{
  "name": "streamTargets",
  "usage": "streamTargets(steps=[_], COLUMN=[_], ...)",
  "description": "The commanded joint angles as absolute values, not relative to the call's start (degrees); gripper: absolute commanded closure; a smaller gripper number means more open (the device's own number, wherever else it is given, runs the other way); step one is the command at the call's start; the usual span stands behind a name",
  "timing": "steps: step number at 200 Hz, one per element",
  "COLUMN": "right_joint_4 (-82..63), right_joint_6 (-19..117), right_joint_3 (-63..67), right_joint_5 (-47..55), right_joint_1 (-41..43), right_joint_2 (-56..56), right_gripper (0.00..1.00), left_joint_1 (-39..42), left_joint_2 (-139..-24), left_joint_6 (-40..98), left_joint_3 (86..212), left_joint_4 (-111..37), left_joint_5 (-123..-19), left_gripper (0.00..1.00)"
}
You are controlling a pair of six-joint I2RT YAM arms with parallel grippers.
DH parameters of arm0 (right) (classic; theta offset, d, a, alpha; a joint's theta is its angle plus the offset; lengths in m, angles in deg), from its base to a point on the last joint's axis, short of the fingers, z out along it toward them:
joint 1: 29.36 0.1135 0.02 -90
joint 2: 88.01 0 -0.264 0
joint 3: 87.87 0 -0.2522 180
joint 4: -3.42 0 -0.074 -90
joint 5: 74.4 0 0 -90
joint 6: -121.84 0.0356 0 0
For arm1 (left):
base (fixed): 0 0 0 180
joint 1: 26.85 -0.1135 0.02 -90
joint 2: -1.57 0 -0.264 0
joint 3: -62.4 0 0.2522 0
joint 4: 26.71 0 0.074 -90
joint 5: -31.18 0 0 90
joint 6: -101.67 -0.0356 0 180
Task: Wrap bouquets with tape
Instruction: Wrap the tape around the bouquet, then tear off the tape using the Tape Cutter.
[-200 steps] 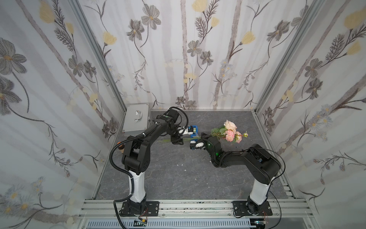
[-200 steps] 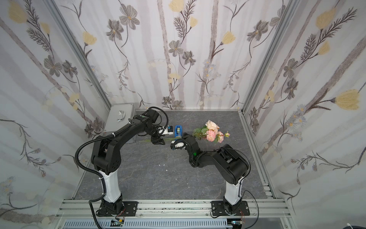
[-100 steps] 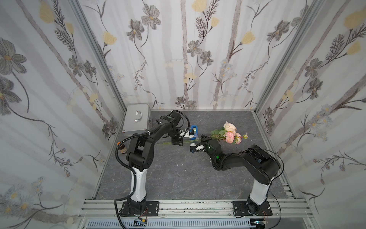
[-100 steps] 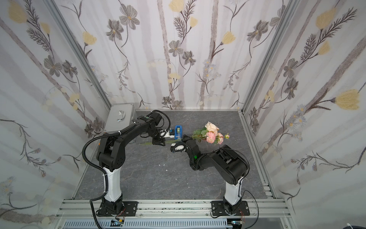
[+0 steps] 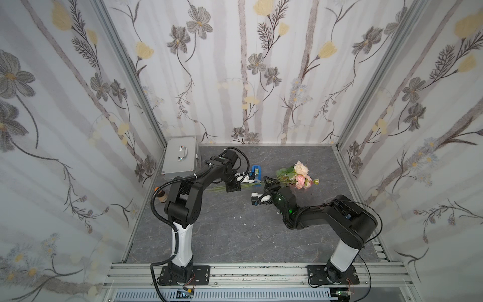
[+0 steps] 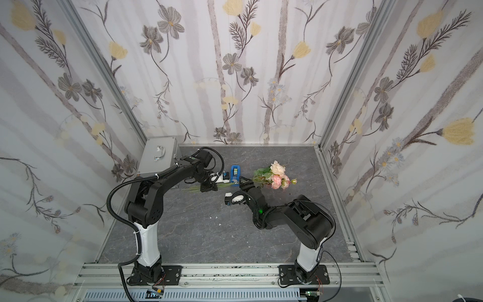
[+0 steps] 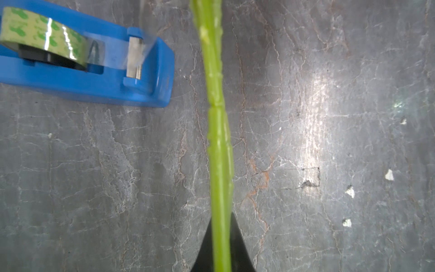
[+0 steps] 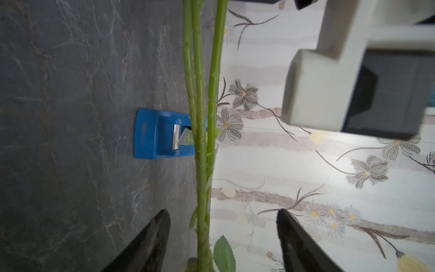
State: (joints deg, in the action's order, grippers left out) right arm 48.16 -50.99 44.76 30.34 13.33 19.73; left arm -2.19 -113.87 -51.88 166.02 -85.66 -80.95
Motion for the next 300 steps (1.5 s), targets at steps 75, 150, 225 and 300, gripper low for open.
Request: streamTargets(steps=[75,150,225,300], right_joint_4=[19.7,5.3,-11.7,-9.8], right_joint_6=[-6.2,33.1,51.6,61.2], right_joint_3=[43.5,27.5,10.5,8.1], right_joint_5=[26.1,21.0,1.8,-1.0], right_joint_1=[13.6,5.1,2.5,2.4], right_joint_2=[-5.2,-6.2,14.3,26.5], right_gripper=[0.00,0.00,0.43,0.54], left_joint_1=[-1.4,0.3,0.1,-0.7], left_joint_2=[-109.6,-106.5,-106.1,-107.1], left_joint_6=[-53.5,-56.1,-59.8,-61.5], left_joint_3=[157.0,148.5,144.7,144.5], left_joint_4=[-73.8,-64.2,-64.5,-65.2], left_joint_5=[-78.7,-77.1,-76.0,-76.5], left_gripper=[1.00,1.00,1.00,1.00])
